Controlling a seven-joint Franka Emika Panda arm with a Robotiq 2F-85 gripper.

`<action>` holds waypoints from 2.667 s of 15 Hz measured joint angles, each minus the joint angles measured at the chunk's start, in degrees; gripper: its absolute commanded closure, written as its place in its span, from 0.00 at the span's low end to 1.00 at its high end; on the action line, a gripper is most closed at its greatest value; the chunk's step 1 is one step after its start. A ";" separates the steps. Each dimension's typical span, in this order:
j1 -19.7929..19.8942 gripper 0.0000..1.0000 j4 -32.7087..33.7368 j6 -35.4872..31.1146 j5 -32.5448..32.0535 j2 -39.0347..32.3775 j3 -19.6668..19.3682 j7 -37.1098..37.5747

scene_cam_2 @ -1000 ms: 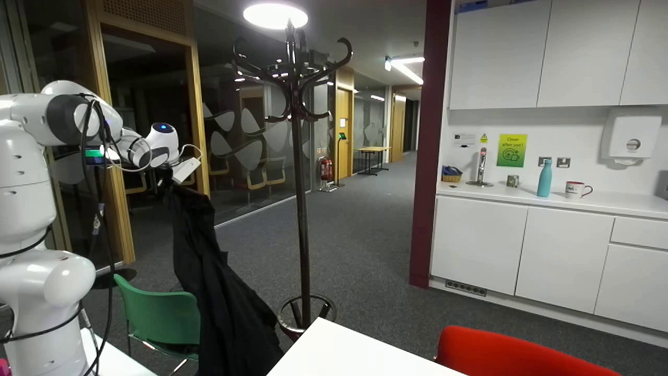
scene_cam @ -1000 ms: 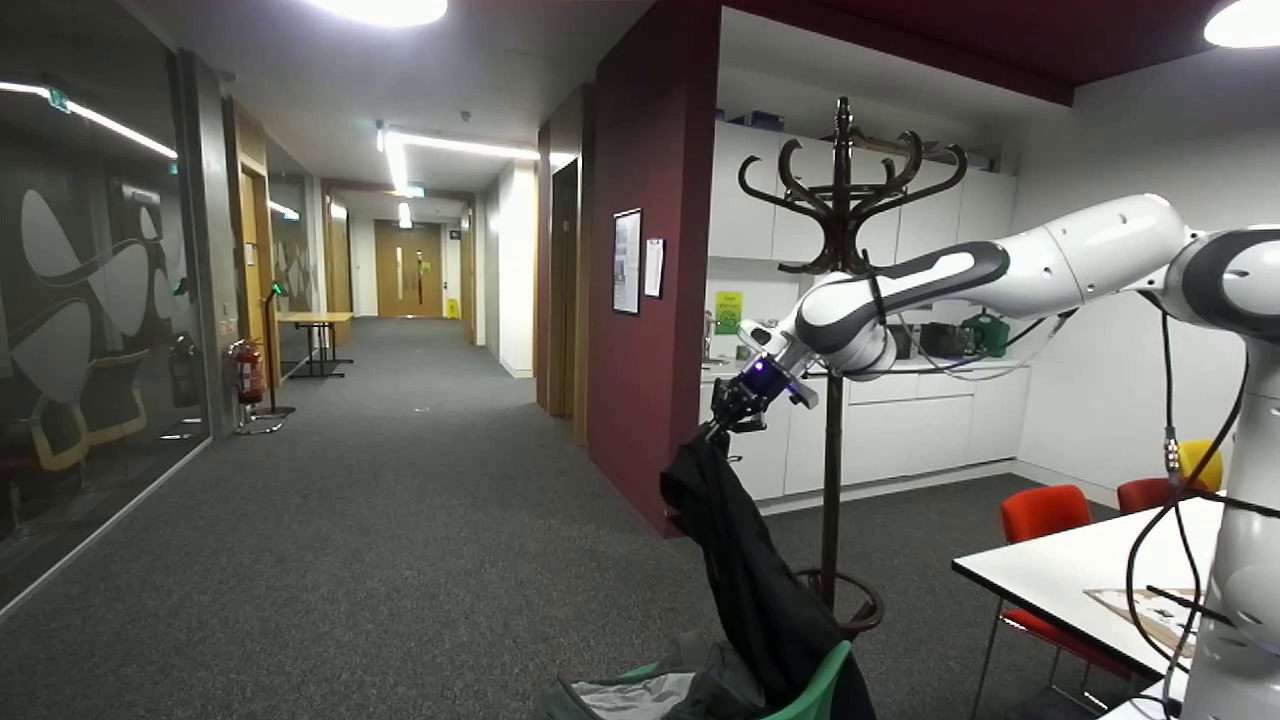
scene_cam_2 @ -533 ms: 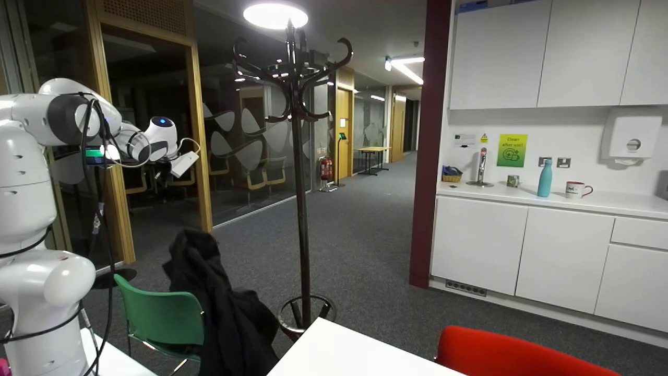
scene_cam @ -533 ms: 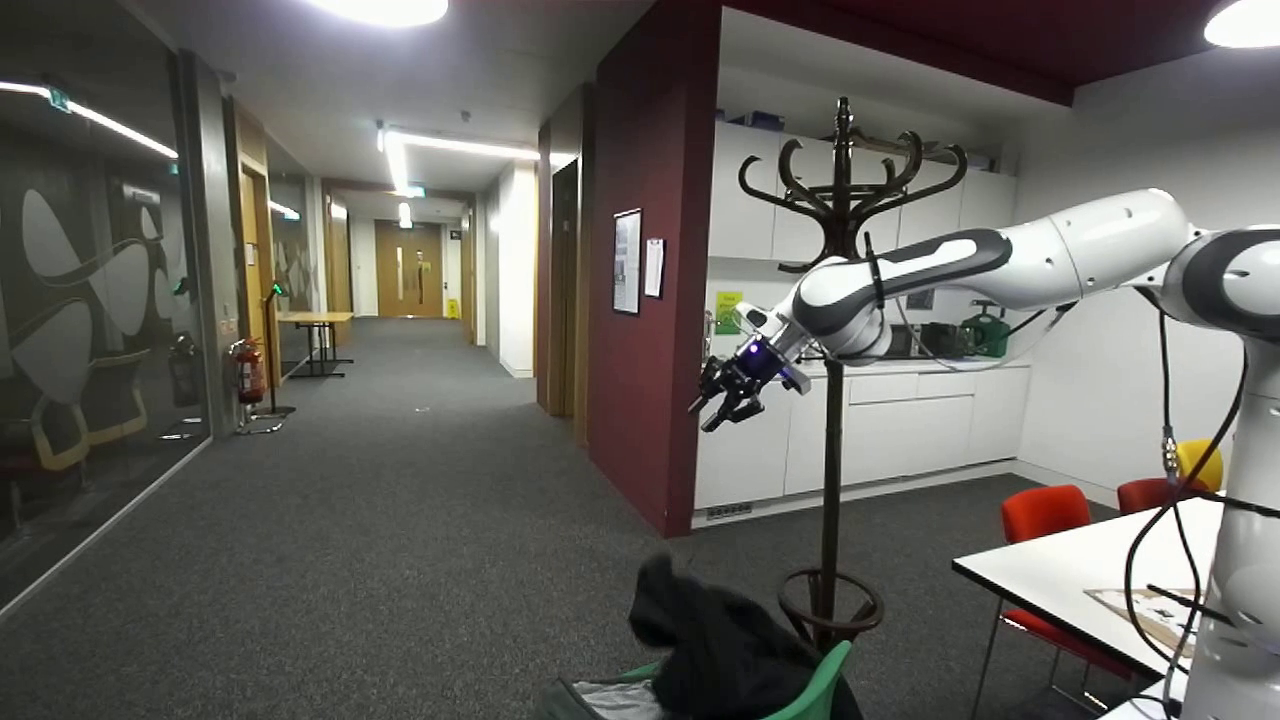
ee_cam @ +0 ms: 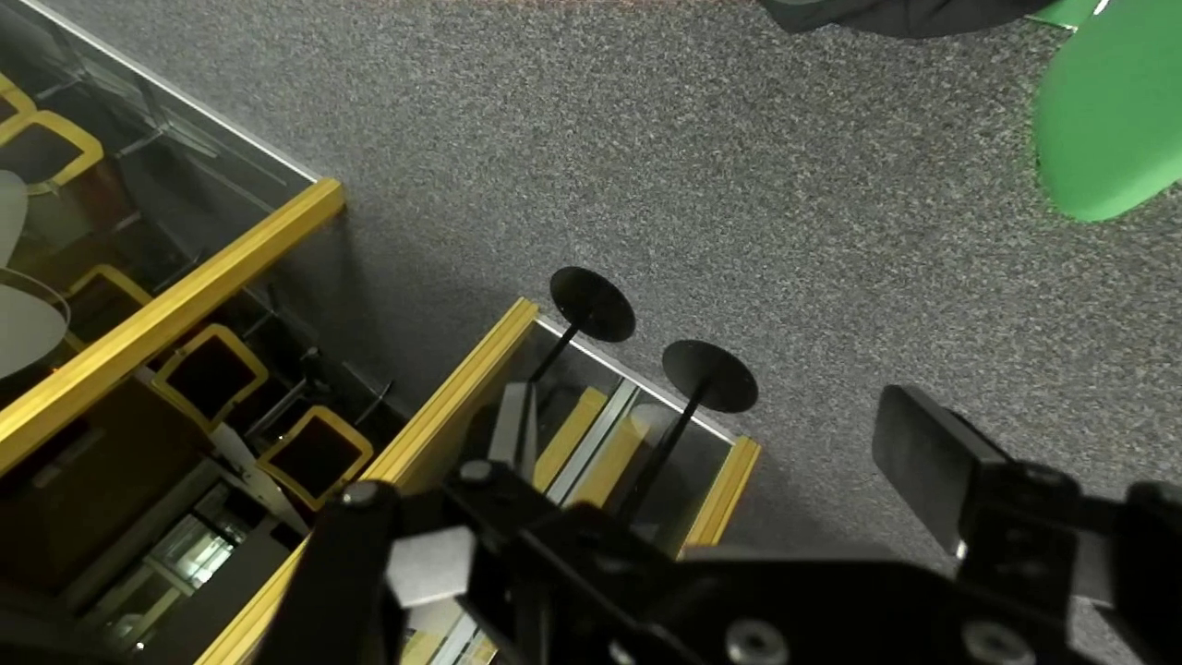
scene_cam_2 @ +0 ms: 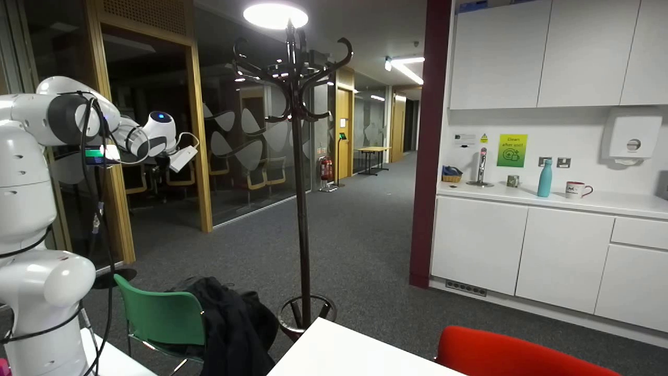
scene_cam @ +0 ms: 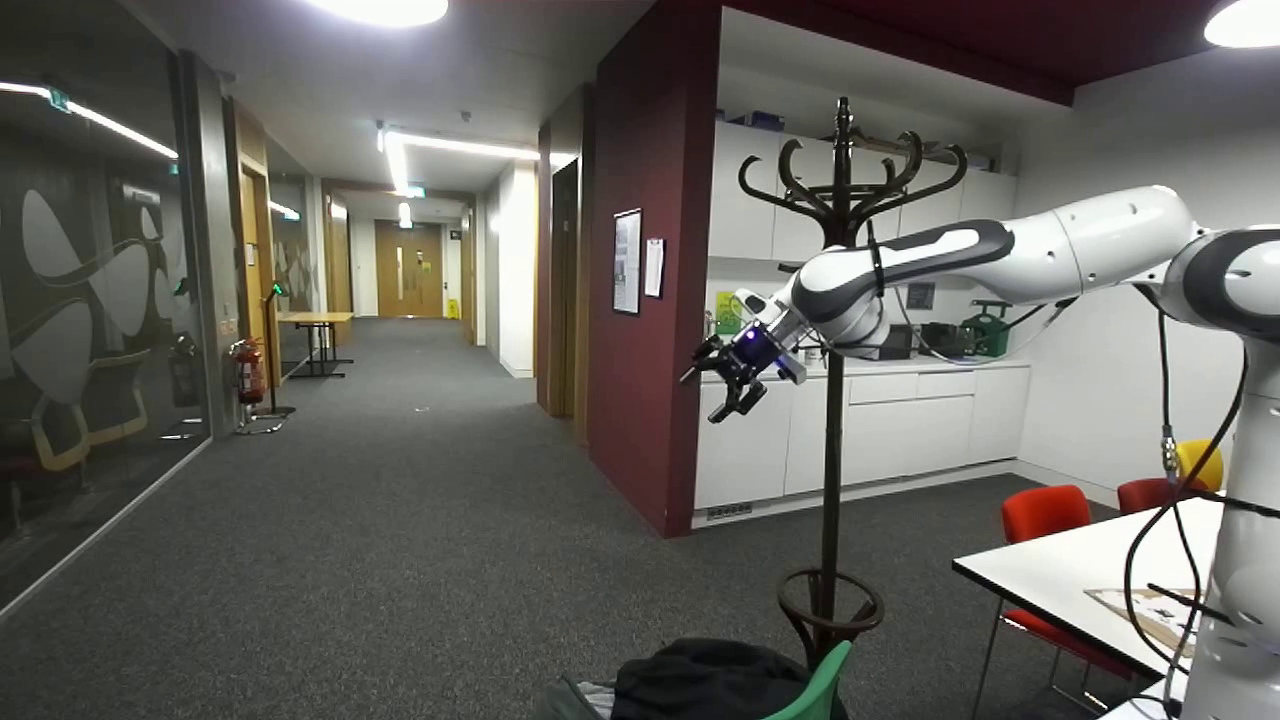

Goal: Put the black jacket on the green chair.

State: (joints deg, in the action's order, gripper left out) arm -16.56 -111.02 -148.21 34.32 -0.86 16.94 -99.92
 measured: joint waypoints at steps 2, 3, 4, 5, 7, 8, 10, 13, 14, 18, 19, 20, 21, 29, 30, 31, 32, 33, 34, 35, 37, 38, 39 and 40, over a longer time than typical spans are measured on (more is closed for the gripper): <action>0.01 0.00 0.06 0.00 0.10 0.00 0.00 0.00; 0.04 0.00 0.10 0.00 0.09 0.02 -0.02 0.03; 0.10 0.00 0.17 -0.01 0.02 0.10 -0.07 0.10; 0.15 0.00 0.26 -0.02 -0.10 0.28 -0.18 0.19; 0.21 0.00 0.41 -0.02 -0.58 1.06 -0.61 0.59; 0.23 0.00 0.42 -0.02 -1.00 1.74 -0.87 0.90; 0.26 0.00 0.35 0.41 -3.59 3.45 -1.59 2.45; 0.46 0.00 0.14 4.05 -11.04 6.77 -3.05 6.50; 0.53 0.00 0.13 6.30 -13.26 7.95 -3.59 7.34; 0.57 0.00 0.53 21.84 -15.08 12.01 -5.85 4.04; 0.57 0.00 0.68 25.79 -15.08 12.68 -6.40 2.46; 0.57 0.00 0.83 29.26 -15.08 13.23 -6.94 0.97; 0.57 0.00 0.98 32.21 -15.10 13.61 -7.39 -0.41; 1.23 0.00 2.03 41.42 -21.64 13.91 -8.56 -3.90; 1.50 0.00 2.03 40.88 -22.52 13.93 -8.56 -3.02; 1.75 0.00 2.03 40.09 -23.26 13.94 -8.56 -1.90; 1.96 0.00 2.03 39.30 -23.97 13.95 -8.56 -0.74; 2.17 0.00 2.03 38.59 -24.73 13.97 -8.56 0.48; 2.36 0.00 2.03 37.97 -25.29 13.97 -8.56 1.48; 2.51 0.00 2.03 37.57 -25.73 13.97 -8.56 2.50; 2.79 0.00 2.03 37.28 -26.28 13.97 -8.57 4.22; 2.94 0.00 2.03 37.14 -26.45 13.97 -8.57 5.02; 3.09 0.00 2.03 36.96 -26.47 13.97 -8.57 5.71; 3.18 0.00 2.03 36.84 -26.47 13.97 -8.58 6.11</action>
State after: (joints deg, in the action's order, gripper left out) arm -13.38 -108.99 -111.36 7.84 13.11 8.36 -93.82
